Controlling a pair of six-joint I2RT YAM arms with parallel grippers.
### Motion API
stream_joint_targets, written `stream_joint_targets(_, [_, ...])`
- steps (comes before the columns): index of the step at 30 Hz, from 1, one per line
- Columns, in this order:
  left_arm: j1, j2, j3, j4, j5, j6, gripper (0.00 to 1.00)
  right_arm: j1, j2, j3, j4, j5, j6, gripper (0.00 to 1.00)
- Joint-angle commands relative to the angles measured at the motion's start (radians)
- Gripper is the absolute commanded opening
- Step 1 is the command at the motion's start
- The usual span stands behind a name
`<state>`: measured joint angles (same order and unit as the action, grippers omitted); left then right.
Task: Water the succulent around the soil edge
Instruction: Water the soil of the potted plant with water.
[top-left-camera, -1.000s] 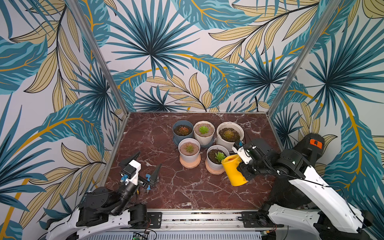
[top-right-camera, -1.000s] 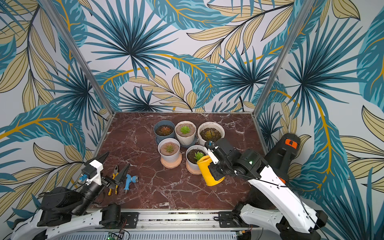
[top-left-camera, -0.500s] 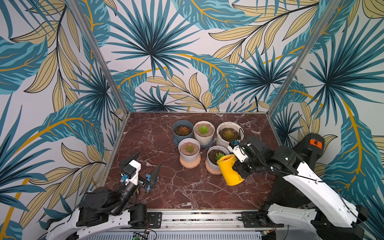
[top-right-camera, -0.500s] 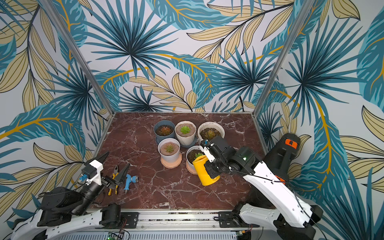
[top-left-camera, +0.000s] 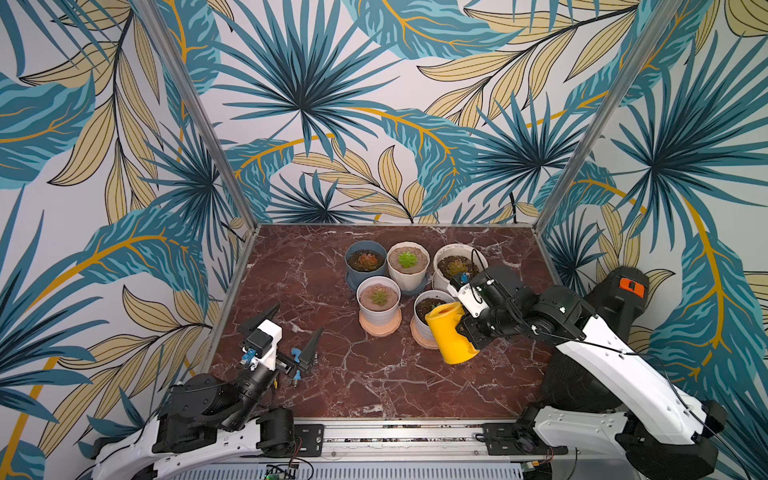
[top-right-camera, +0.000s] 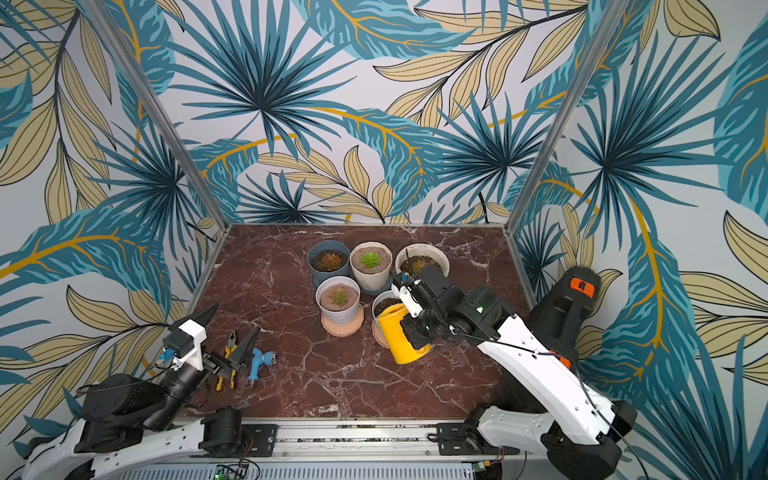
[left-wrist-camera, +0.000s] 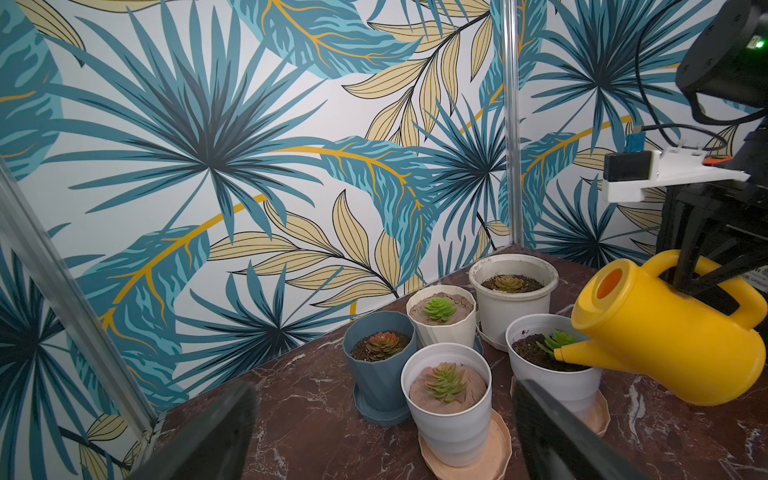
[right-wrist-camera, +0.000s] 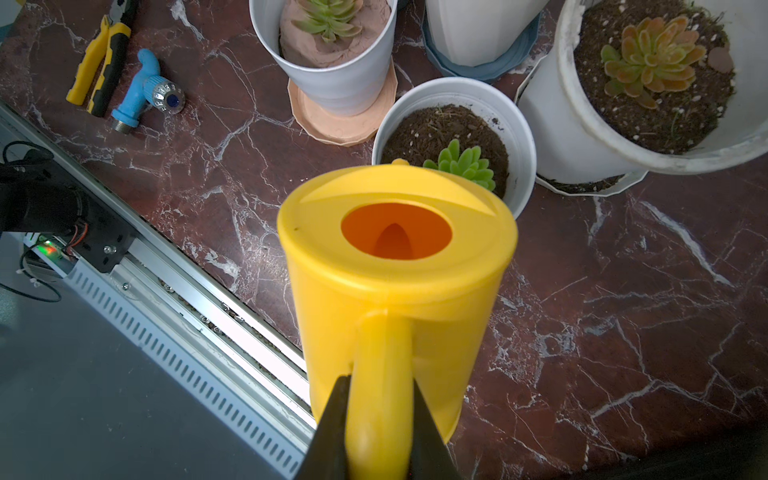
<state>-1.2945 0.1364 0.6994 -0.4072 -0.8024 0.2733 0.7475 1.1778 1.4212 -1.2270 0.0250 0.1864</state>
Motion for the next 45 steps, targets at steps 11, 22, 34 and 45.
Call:
stream_joint_targets(11, [0.005, 0.005, -0.003, -0.002, 0.014, -0.006, 1.0, -0.002, -0.232, -0.144, 0.291, 0.059, 0.007, 0.0])
stream_joint_targets(22, [0.004, 0.014, -0.008, 0.006, 0.013, -0.004, 1.0, -0.002, -0.667, -0.504, 0.778, 0.227, -0.043, 0.0])
stream_joint_targets(34, [0.004, 0.014, -0.002, -0.005, 0.026, -0.016, 1.0, -0.087, -0.171, -0.136, 0.386, 0.228, -0.187, 0.0])
stream_joint_targets(45, [0.004, 0.003, 0.013, -0.03, 0.034, -0.029, 1.0, -0.232, -0.01, 0.018, 0.267, 0.125, -0.198, 0.0])
